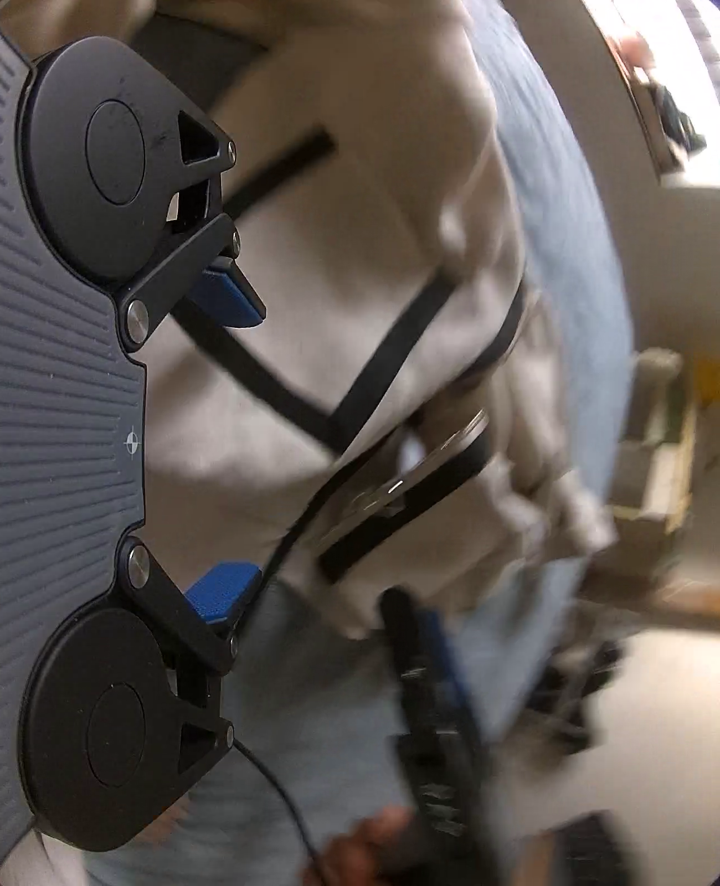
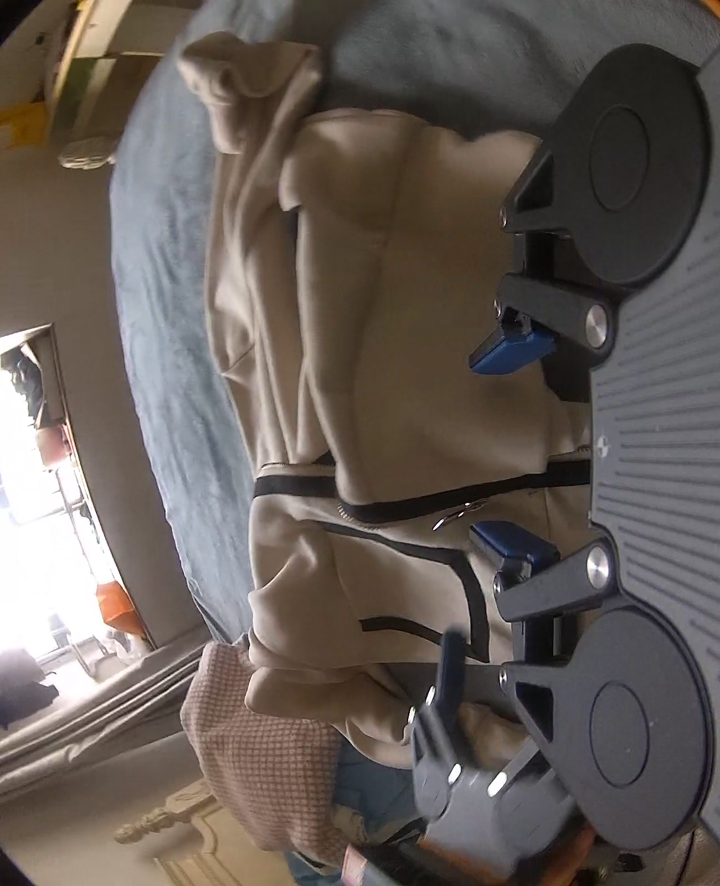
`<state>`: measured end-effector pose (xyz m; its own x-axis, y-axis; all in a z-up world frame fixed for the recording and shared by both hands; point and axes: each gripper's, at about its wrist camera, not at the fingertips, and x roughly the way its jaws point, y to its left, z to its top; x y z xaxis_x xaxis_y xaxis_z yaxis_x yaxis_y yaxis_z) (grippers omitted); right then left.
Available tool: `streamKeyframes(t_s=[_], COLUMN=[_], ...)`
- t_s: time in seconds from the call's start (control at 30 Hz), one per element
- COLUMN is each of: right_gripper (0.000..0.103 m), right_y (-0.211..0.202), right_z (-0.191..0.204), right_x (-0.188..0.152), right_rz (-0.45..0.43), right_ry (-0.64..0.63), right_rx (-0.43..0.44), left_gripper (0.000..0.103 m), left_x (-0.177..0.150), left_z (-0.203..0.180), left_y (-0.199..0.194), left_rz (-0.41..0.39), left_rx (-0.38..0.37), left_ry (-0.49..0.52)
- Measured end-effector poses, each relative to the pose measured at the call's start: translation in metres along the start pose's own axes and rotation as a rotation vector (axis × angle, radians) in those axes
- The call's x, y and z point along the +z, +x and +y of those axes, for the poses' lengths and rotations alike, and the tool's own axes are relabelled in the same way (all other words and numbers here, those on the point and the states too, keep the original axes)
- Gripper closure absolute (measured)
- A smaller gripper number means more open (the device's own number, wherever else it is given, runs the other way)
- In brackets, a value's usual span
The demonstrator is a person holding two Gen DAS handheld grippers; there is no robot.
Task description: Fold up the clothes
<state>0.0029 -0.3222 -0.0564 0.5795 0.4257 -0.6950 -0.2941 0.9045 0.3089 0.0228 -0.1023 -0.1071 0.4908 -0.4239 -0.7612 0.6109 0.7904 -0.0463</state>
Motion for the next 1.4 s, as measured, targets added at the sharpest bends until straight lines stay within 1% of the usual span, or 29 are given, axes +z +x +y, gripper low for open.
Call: streamKeyframes(t_s=[0.03, 0.1, 0.13, 0.17, 0.2, 0.23, 0.27, 0.3, 0.37, 0.47, 0.53, 0.63, 0.7, 0.77, 0.8, 0.83, 0.87, 0.9, 0.93, 0.97, 1.03, 1.1, 1.17, 1.2, 1.23, 1.27, 1.3, 1.37, 1.4], right_gripper=[0.042, 0.044, 0.049, 0.056, 0.074, 0.089, 0.091, 0.092, 0.093, 0.093, 0.094, 0.094, 0.094, 0.094, 0.094, 0.093, 0.093, 0.089, 0.087, 0.087, 0.082, 0.079, 0.079, 0.078, 0.078, 0.078, 0.078, 0.078, 0.078], right_y=[0.004, 0.012, 0.018, 0.023, 0.029, 0.032, 0.034, 0.032, 0.021, -0.003, -0.021, -0.046, -0.056, -0.055, -0.052, -0.047, -0.038, -0.030, -0.026, -0.022, -0.041, -0.064, -0.089, -0.098, -0.105, -0.108, -0.107, -0.090, -0.081], right_z=[-0.001, -0.002, -0.002, -0.002, -0.003, -0.005, -0.007, -0.011, -0.017, -0.026, -0.034, -0.047, -0.057, -0.062, -0.065, -0.069, -0.073, -0.077, -0.076, -0.074, -0.073, -0.072, -0.069, -0.065, -0.060, -0.052, -0.042, -0.016, -0.004], right_x=[-0.001, -0.001, -0.001, -0.001, -0.001, -0.001, -0.001, -0.001, -0.001, -0.001, -0.003, -0.009, -0.017, -0.024, -0.030, -0.034, -0.039, -0.043, -0.043, -0.043, -0.039, -0.034, -0.027, -0.023, -0.020, -0.016, -0.012, -0.007, -0.004], right_rz=[0.001, 0.002, 0.003, 0.006, 0.007, 0.007, 0.006, -0.004, -0.040, -0.087, -0.105, -0.117, -0.091, -0.058, -0.036, -0.012, 0.027, 0.066, 0.104, 0.140, 0.106, 0.054, -0.020, -0.060, -0.103, -0.144, -0.171, -0.171, -0.170], right_ry=[0.005, 0.009, 0.005, 0.003, 0.001, 0.004, 0.009, 0.028, 0.048, 0.096, 0.147, 0.231, 0.302, 0.348, 0.366, 0.395, 0.415, 0.433, 0.414, 0.395, 0.364, 0.334, 0.295, 0.271, 0.244, 0.209, 0.175, 0.081, 0.034], right_rx=[0.003, 0.010, 0.018, 0.017, -0.009, -0.025, -0.040, -0.030, -0.024, -0.009, 0.000, -0.001, 0.012, -0.006, -0.011, -0.009, -0.025, -0.043, -0.103, -0.161, -0.189, -0.227, -0.272, -0.285, -0.278, -0.246, -0.208, -0.101, -0.048], left_gripper=[0.018, 0.033, 0.036, 0.046, 0.061, 0.070, 0.084, 0.091, 0.097, 0.098, 0.098, 0.098, 0.099, 0.098, 0.098, 0.098, 0.095, 0.091, 0.087, 0.082, 0.077, 0.067, 0.063, 0.059, 0.057, 0.052, 0.049, 0.049, 0.049], left_x=[0.001, -0.001, -0.002, -0.002, -0.004, -0.005, -0.006, -0.007, -0.010, -0.017, -0.025, -0.038, -0.048, -0.063, -0.068, -0.072, -0.076, -0.081, -0.084, -0.088, -0.090, -0.088, -0.081, -0.075, -0.069, -0.063, -0.056, -0.041, -0.036], left_z=[-0.007, -0.010, -0.009, -0.007, -0.004, 0.000, 0.004, 0.010, 0.017, 0.033, 0.051, 0.083, 0.105, 0.120, 0.124, 0.127, 0.130, 0.132, 0.135, 0.139, 0.141, 0.140, 0.121, 0.107, 0.094, 0.081, 0.070, 0.052, 0.044], left_y=[0.010, 0.021, 0.022, 0.020, 0.017, 0.013, 0.009, 0.004, -0.010, -0.037, -0.059, -0.088, -0.104, -0.112, -0.112, -0.109, -0.108, -0.106, -0.108, -0.114, -0.132, -0.153, -0.169, -0.174, -0.175, -0.174, -0.168, -0.150, -0.137], left_rz=[0.024, 0.047, 0.045, 0.036, 0.030, 0.024, 0.022, 0.023, 0.020, -0.006, -0.012, 0.005, 0.018, 0.034, 0.046, 0.061, 0.064, 0.060, 0.054, 0.048, 0.020, -0.042, -0.137, -0.181, -0.213, -0.239, -0.254, -0.262, -0.252], left_rx=[0.018, 0.060, 0.067, 0.066, 0.074, 0.086, 0.096, 0.102, 0.128, 0.220, 0.285, 0.375, 0.428, 0.452, 0.451, 0.441, 0.426, 0.409, 0.379, 0.344, 0.317, 0.303, 0.294, 0.279, 0.250, 0.215, 0.167, 0.060, 0.014], left_ry=[0.028, 0.039, 0.025, 0.003, -0.008, -0.012, -0.021, -0.033, -0.035, -0.008, -0.030, -0.109, -0.170, -0.218, -0.232, -0.239, -0.266, -0.305, -0.348, -0.389, -0.427, -0.420, -0.318, -0.239, -0.161, -0.091, -0.038, 0.033, 0.055])
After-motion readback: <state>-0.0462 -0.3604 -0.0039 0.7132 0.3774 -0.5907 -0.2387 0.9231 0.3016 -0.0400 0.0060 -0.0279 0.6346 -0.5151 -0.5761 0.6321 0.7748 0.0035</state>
